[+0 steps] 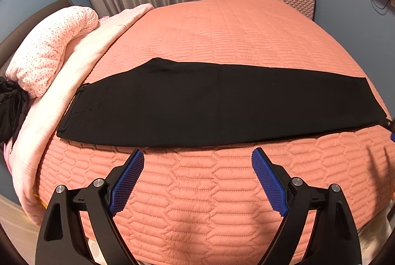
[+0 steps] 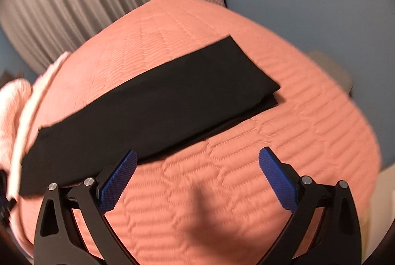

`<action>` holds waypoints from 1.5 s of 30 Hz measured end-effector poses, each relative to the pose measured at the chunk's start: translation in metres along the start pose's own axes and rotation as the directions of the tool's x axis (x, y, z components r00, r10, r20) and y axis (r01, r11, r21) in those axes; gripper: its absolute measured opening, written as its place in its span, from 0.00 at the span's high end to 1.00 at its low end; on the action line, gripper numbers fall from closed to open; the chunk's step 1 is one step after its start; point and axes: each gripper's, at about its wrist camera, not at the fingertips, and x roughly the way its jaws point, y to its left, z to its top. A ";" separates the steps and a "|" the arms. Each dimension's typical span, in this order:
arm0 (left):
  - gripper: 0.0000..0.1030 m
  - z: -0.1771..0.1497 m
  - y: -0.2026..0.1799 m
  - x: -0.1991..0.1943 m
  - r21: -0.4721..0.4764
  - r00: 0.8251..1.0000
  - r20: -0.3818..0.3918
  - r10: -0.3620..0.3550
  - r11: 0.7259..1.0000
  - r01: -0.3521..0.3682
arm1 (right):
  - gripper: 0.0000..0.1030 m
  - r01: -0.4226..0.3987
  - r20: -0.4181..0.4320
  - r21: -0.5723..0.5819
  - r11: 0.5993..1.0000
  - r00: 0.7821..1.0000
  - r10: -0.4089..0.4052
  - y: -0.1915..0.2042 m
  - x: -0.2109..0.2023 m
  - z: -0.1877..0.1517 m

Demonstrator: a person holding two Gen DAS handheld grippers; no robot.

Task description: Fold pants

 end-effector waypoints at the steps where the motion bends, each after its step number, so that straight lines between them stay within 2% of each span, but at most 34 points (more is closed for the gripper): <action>1: 0.16 0.000 -0.001 0.001 0.006 1.000 -0.001 0.002 1.000 -0.002 | 0.05 -0.012 -0.012 0.033 0.999 1.000 0.012 -0.004 0.006 0.002; 7: 0.16 0.001 -0.004 0.011 0.019 1.000 -0.014 0.011 1.000 -0.011 | 0.05 -0.053 -0.050 0.140 0.989 0.997 0.061 -0.018 0.040 0.009; 11: 0.16 0.002 -0.003 0.019 0.019 1.000 -0.030 0.006 1.000 -0.006 | 0.04 -0.073 -0.020 0.156 0.985 0.997 0.077 -0.021 0.049 0.016; 15: 0.16 0.003 -0.002 0.025 0.011 0.999 -0.042 0.006 1.000 -0.006 | 0.05 -0.129 0.025 0.218 0.967 0.992 0.126 -0.031 0.055 0.022; 23: 0.16 0.001 0.001 0.035 0.000 0.997 -0.071 0.008 1.000 -0.008 | 0.16 -0.122 0.055 0.211 0.970 0.992 0.113 -0.027 0.067 0.038; 24: 0.16 0.001 0.001 0.036 0.001 0.997 -0.072 0.011 1.000 -0.010 | 0.20 -0.116 0.057 0.208 0.971 0.993 0.107 -0.027 0.069 0.039; 25: 0.16 0.001 0.000 0.036 0.002 0.997 -0.072 0.014 1.000 -0.013 | 0.31 -0.106 0.055 0.207 0.972 0.994 0.097 -0.026 0.070 0.040; 27: 0.16 0.001 0.000 0.037 0.004 0.997 -0.073 0.019 1.000 -0.018 | 0.46 -0.087 0.060 0.220 0.972 0.995 0.075 -0.030 0.075 0.044; 28: 0.16 0.002 0.000 0.037 0.004 0.997 -0.073 0.021 1.000 -0.021 | 0.68 -0.053 0.053 0.218 0.974 0.998 0.043 -0.032 0.077 0.046; 29: 0.16 0.002 0.001 0.038 0.003 0.997 -0.073 0.025 1.000 -0.025 | 0.83 -0.051 0.049 0.218 0.975 0.998 0.042 -0.034 0.077 0.047; 30: 0.16 0.003 0.001 0.038 0.002 0.997 -0.072 0.027 1.000 -0.027 | 0.85 -0.054 0.047 0.216 0.975 0.998 0.044 -0.035 0.077 0.048; 32: 0.16 0.004 0.003 0.039 0.001 0.997 -0.072 0.030 1.000 -0.031 | 0.92 -0.024 0.050 0.149 0.988 0.999 0.017 -0.022 0.073 0.051; 34: 0.16 0.004 0.006 0.040 -0.006 0.997 -0.071 0.032 0.999 -0.033 | 0.93 0.011 0.079 0.056 0.998 0.997 -0.015 -0.002 0.060 0.057; 37: 0.16 0.002 0.014 0.040 -0.025 0.997 -0.068 0.033 0.999 -0.035 | 0.94 0.001 0.120 -0.082 0.997 0.993 0.009 0.041 0.040 0.067; 39: 0.16 0.000 0.022 0.040 -0.045 0.997 -0.071 0.033 0.998 -0.037 | 0.94 -0.019 0.137 -0.225 0.974 0.989 0.051 0.091 0.025 0.071; 40: 0.16 -0.001 0.027 0.040 -0.055 0.997 -0.073 0.033 0.998 -0.037 | 0.94 -0.031 0.137 -0.295 0.955 0.988 0.075 0.117 0.021 0.069; 42: 0.16 -0.005 0.037 0.040 -0.079 0.997 -0.076 0.034 0.996 -0.040 | 0.94 -0.057 0.120 -0.461 0.886 0.985 0.125 0.180 0.017 0.056; 45: 0.16 -0.013 0.055 0.041 -0.117 0.996 -0.083 0.038 0.992 -0.047 | 0.94 -0.114 0.033 -0.651 0.750 0.983 0.178 0.264 0.031 0.014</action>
